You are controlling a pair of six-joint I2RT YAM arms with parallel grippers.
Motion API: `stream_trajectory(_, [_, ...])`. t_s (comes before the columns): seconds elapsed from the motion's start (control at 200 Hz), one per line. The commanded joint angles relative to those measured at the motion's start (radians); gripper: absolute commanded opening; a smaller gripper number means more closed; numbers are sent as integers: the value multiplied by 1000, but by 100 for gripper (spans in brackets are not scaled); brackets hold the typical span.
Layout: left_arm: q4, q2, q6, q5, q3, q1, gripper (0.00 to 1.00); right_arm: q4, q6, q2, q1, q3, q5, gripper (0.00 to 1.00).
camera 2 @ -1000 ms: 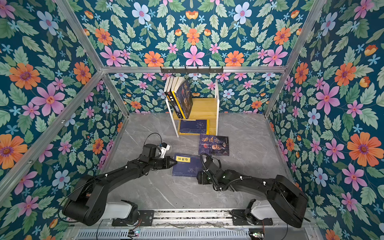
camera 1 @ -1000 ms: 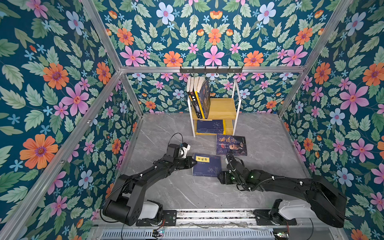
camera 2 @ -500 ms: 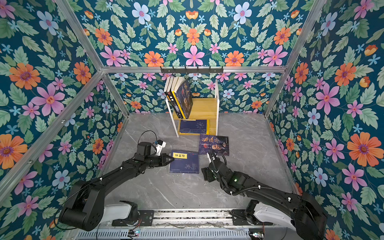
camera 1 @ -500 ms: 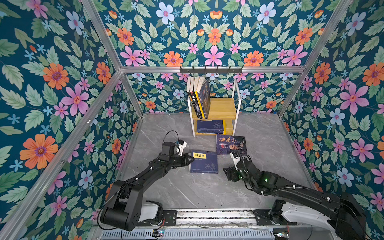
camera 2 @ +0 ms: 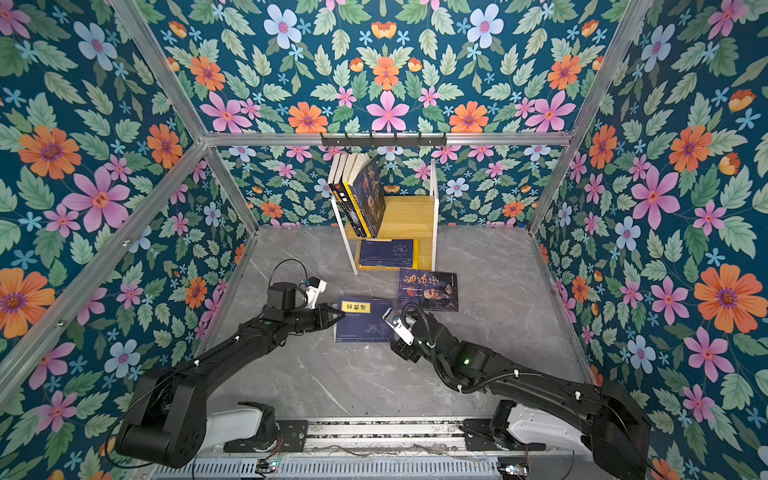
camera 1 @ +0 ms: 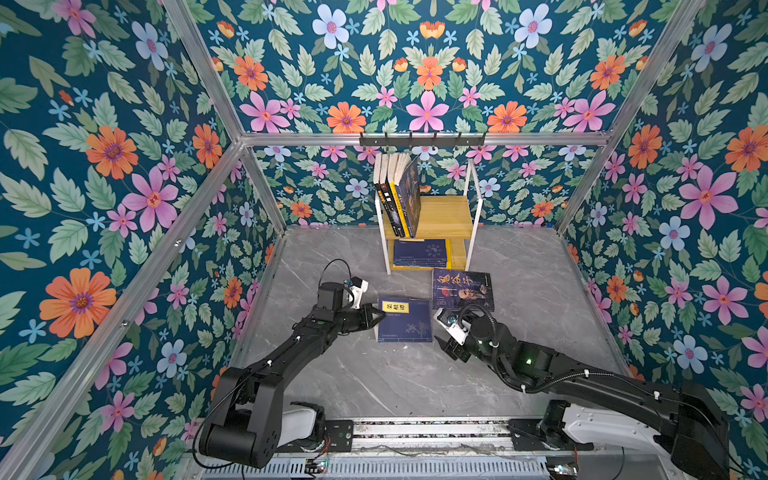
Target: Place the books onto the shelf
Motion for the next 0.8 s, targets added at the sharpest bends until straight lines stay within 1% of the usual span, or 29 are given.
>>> stream_trajectory(0.0, [22, -6, -4, 33, 4, 6, 0, 112, -239, 55, 37, 11, 16, 78])
stream_trajectory(0.12, [19, -6, -5, 34, 7, 10, 0, 194, -347, 156, 100, 30, 95, 79])
stream_trajectory(0.25, [25, -6, -7, 36, 7, 10, 0, 279, -394, 272, 135, 45, 144, 79])
stream_trajectory(0.385, [20, 1, -7, 38, 11, 12, 0, 396, -387, 363, 159, 46, 184, 79])
stream_trajectory(0.455, [22, 6, -9, 36, 11, 11, 0, 410, -377, 411, 160, 60, 195, 79])
stream_trajectory(0.535, [20, 12, -6, 38, 18, 11, 0, 442, -385, 477, 161, 75, 236, 79])
stream_trajectory(0.69, [19, 15, -5, 38, 18, 13, 0, 524, -368, 556, 161, 91, 253, 78])
stream_trajectory(0.71, [19, 14, -5, 37, 17, 13, 0, 526, -366, 593, 161, 94, 251, 78])
stream_trajectory(0.795, [19, 14, -4, 39, 18, 15, 0, 557, -373, 641, 161, 104, 256, 77])
